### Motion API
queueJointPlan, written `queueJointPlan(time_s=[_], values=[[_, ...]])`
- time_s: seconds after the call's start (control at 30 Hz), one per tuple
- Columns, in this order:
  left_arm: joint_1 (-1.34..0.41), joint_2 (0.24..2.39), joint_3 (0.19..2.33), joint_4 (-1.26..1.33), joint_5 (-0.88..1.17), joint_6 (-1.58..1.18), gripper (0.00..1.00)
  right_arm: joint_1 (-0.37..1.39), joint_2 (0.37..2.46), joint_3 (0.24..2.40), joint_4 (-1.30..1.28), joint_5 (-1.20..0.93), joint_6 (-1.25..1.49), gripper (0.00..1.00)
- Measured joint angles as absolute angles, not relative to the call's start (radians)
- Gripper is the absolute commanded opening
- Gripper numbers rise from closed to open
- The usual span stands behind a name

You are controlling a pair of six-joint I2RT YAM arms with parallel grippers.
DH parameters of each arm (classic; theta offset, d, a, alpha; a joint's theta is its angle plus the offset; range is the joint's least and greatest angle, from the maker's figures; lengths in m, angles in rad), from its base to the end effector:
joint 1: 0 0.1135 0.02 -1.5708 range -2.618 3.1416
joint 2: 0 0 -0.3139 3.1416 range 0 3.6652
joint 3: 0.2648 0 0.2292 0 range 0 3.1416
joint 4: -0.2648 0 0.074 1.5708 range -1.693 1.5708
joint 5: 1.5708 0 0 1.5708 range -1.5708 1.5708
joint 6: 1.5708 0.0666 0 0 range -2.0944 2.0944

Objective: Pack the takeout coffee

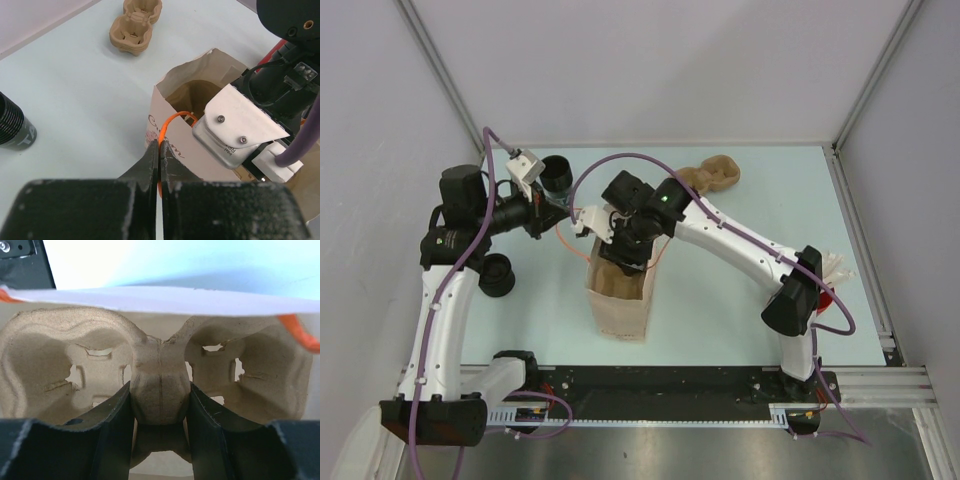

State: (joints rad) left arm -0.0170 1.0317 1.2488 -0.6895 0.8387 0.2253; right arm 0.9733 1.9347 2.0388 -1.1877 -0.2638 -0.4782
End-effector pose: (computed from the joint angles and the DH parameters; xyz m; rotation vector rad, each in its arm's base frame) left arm 0.1666 -0.0524 0.4352 0.7347 1.8000 -0.7123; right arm 0.2164 0.3489 0.3673 -1.8506 1.9522 0.5095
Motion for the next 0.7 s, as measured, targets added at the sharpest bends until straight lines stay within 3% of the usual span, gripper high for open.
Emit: queueJointPlan(time_s=[0.7], values=[[-0.017, 1.020, 1.225, -0.689, 0.817, 0.226, 0.00, 0.976, 1.975, 2.025, -1.207, -0.249, -0.464, 0.46]])
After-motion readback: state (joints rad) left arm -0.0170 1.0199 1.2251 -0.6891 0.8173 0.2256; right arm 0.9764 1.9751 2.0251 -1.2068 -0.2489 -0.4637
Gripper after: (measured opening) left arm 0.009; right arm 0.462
